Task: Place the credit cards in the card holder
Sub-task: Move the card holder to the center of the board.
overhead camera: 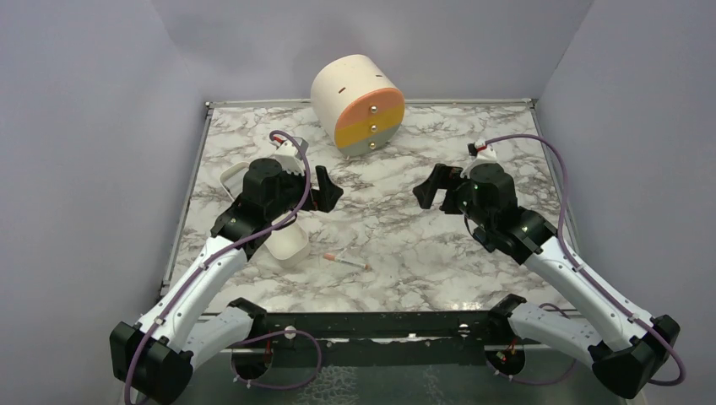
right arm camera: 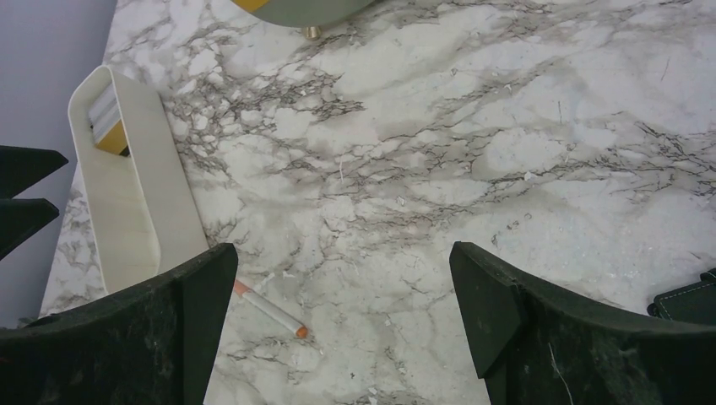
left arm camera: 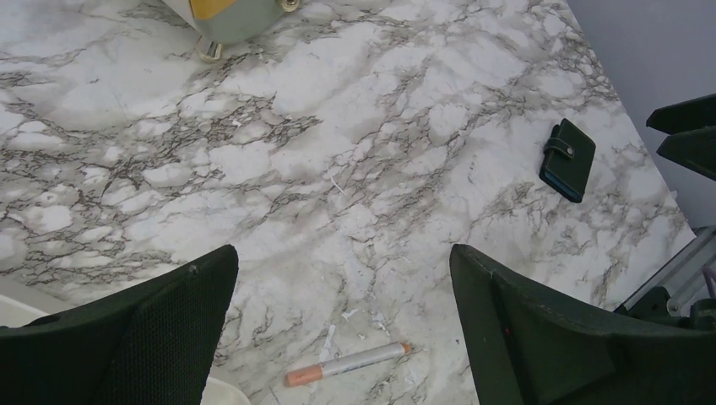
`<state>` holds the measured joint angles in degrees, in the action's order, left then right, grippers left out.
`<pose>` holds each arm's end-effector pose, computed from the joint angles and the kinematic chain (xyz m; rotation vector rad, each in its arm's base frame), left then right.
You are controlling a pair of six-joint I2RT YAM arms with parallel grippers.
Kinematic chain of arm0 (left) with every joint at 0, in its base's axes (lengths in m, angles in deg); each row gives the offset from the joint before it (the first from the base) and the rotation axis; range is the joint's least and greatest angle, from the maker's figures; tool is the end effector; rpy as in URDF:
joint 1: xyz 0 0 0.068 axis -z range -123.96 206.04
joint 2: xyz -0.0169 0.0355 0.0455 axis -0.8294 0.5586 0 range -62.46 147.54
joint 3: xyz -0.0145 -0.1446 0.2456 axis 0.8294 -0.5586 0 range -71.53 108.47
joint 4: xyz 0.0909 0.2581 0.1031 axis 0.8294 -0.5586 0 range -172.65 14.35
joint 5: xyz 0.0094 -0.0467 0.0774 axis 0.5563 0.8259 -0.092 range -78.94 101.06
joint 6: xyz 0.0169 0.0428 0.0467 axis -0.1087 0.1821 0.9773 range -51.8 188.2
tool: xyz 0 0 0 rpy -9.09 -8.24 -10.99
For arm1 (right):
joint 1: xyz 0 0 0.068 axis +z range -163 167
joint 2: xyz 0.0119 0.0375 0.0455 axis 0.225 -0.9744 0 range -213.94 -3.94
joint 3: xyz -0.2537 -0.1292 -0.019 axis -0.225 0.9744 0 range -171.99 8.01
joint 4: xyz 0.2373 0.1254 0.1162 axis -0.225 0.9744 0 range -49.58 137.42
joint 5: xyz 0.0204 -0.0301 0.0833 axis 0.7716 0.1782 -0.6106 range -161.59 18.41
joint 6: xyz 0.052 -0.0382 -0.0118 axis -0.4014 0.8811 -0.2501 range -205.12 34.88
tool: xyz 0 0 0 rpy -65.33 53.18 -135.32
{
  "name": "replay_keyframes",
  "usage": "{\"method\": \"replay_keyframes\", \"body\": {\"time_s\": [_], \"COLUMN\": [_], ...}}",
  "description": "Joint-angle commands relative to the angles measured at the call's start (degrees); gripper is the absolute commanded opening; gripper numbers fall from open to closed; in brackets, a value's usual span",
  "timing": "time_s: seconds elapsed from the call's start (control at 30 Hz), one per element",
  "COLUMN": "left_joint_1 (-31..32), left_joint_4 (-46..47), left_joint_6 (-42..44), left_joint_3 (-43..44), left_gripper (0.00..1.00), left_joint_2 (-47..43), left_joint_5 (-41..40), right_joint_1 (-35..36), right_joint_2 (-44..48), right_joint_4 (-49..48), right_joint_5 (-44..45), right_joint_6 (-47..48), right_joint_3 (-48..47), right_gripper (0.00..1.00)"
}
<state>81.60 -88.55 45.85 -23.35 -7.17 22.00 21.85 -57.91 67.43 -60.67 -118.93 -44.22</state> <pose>0.2326 -0.1221 0.3238 0.1882 1.9761 -0.7364 0.2074 0.1325 0.3290 0.0998 2.1049 0.5362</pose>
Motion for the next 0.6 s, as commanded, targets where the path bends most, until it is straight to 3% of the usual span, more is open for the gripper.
{"method": "replay_keyframes", "body": {"time_s": [0.0, 0.3, 0.43, 0.57], "left_joint_1": [-0.4, -0.4, -0.4, -0.4], "left_joint_4": [1.9, 1.8, 0.9, 0.0], "left_joint_6": [1.1, 1.0, -0.8, 0.9], "left_joint_3": [-1.0, -1.6, -1.1, -1.6], "left_gripper": [0.99, 0.99, 0.99, 0.99], "left_joint_2": [-1.6, -0.2, 0.7, 0.4], "left_joint_5": [-1.1, 1.1, 1.2, 1.3], "right_joint_1": [-0.2, -0.2, -0.3, -0.3], "right_joint_2": [-0.3, -3.7, -9.5, -14.1], "right_joint_4": [1.3, 7.4, 17.6, 21.9], "right_joint_5": [2.7, 10.3, 19.6, 28.5], "right_joint_6": [-0.4, -3.9, -9.3, -10.5], "right_joint_3": [-0.2, -3.2, -7.3, -7.7], "right_gripper": [0.99, 1.0, 0.99, 0.91]}}
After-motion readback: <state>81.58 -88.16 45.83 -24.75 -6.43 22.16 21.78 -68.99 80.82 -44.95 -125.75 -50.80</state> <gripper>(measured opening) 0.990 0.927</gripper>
